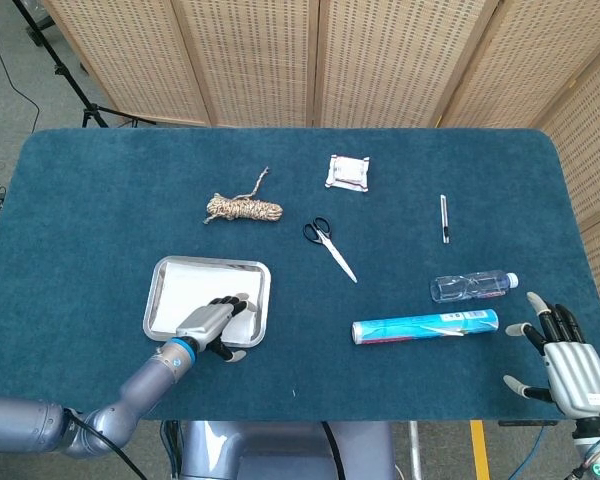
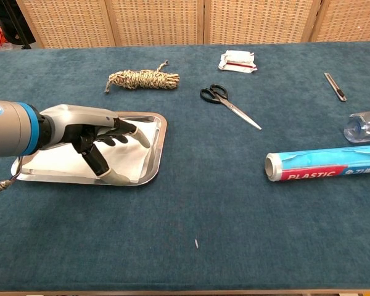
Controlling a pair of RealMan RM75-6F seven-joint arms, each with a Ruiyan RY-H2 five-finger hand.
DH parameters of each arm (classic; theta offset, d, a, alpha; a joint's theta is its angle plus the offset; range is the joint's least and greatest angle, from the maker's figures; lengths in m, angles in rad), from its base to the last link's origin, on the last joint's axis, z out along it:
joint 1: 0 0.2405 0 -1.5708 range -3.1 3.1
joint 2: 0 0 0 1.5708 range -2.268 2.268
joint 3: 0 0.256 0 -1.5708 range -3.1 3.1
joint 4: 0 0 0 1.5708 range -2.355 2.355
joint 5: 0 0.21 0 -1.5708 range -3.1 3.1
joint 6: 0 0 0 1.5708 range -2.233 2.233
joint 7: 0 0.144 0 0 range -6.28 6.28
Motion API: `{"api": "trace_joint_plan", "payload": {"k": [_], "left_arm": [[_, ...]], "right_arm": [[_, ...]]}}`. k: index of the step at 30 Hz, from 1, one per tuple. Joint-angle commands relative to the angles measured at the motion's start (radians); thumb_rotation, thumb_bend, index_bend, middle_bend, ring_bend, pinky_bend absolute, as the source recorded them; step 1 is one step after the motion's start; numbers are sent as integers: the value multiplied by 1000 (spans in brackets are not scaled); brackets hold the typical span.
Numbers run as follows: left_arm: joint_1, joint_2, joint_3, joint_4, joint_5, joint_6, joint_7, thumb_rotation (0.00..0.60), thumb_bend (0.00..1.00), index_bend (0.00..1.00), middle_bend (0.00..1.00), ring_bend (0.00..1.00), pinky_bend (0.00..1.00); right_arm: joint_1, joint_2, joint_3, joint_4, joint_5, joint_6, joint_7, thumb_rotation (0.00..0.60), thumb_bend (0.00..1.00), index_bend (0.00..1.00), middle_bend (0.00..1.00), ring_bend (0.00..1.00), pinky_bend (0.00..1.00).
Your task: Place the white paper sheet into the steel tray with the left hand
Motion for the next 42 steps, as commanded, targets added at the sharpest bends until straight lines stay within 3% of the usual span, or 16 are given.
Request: {"api": "trace_joint_plan", "payload": {"k": [1, 42], "left_arm": [[-3, -4, 3, 3, -2, 3, -2, 600, 261, 187, 0, 0, 0], [-1, -43, 1, 33, 9, 46, -51, 600, 259, 187, 0, 0, 0]], "right_arm": [[0, 0, 0, 0, 0, -1, 0, 600, 0, 335, 7, 0, 0], [-2, 5, -3, -4, -7, 2, 3, 600, 0, 335, 7, 0, 0]]}}
